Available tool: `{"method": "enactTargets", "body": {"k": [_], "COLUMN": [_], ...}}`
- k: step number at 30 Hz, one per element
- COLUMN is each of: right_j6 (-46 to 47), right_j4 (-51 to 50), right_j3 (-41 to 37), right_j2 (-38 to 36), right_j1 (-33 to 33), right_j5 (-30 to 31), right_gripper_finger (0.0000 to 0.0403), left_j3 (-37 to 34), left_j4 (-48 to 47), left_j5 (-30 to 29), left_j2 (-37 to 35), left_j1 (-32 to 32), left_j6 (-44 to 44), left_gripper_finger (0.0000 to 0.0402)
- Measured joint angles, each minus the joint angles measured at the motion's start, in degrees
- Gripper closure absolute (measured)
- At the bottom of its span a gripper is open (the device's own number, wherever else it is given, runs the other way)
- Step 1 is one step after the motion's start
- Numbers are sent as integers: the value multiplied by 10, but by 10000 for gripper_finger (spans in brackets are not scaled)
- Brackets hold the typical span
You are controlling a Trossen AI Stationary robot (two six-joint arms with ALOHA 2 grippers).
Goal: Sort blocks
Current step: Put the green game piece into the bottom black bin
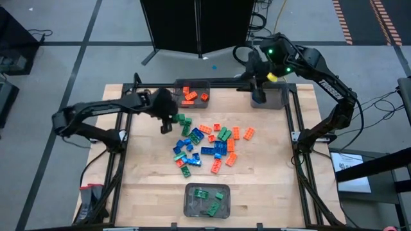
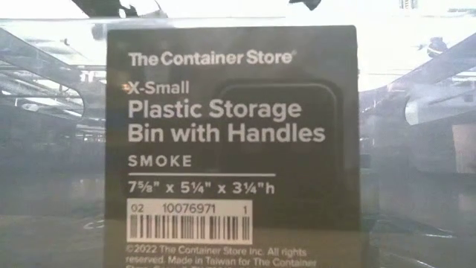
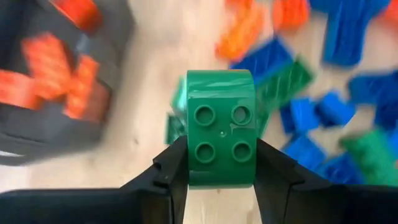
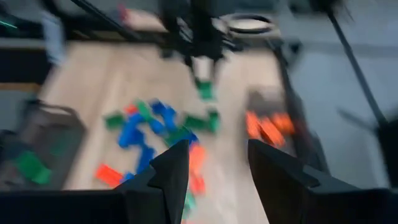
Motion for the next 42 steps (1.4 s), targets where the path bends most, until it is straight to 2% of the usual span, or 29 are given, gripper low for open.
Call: {"method": "enactTargets", "body": {"k": [4, 7, 10, 13, 17, 20, 22, 25, 30, 34, 39, 42], "right_j6": [-19, -23, 5, 69, 188, 243, 253, 252, 237, 219, 190, 194], "right_j4": [76, 141, 217, 370, 676, 873, 954, 987, 988, 968, 868, 864], "right_j3": [0, -23, -112, -253, -437, -538, -577, -592, -567, -523, -477, -469], "right_j2": [0, -3, -18, -41, -79, -94, -89, -72, -47, -40, -38, -32], "right_j1": [0, 1, -1, 1, 4, 15, 34, 65, 99, 118, 120, 124], "right_j5": [-126, -179, -198, -202, -173, -80, -27, -14, -13, -7, 22, 21], "right_gripper_finger": [243, 243, 243, 243, 243, 243, 243, 243, 234, 191, 119, 91], "left_j3": [21, 21, 22, 22, 19, -4, -18, -30, -33, -33, -33, -33], "left_j4": [71, 165, 227, 249, 253, 305, 350, 420, 471, 488, 527, 553], "left_j5": [-4, -6, -17, -45, -65, -78, -96, -108, -102, -99, -99, -98], "left_j2": [-76, -128, -164, -177, -176, -174, -172, -160, -123, -95, -77, -70], "left_j1": [-3, -15, -37, -62, -93, -114, -124, -133, -145, -159, -172, -176], "left_j6": [-75, -128, -136, -133, -118, -120, -120, -120, -122, -132, -135, -132], "left_gripper_finger": [274, 274, 274, 274, 274, 274, 274, 274, 274, 274, 274, 274]}}
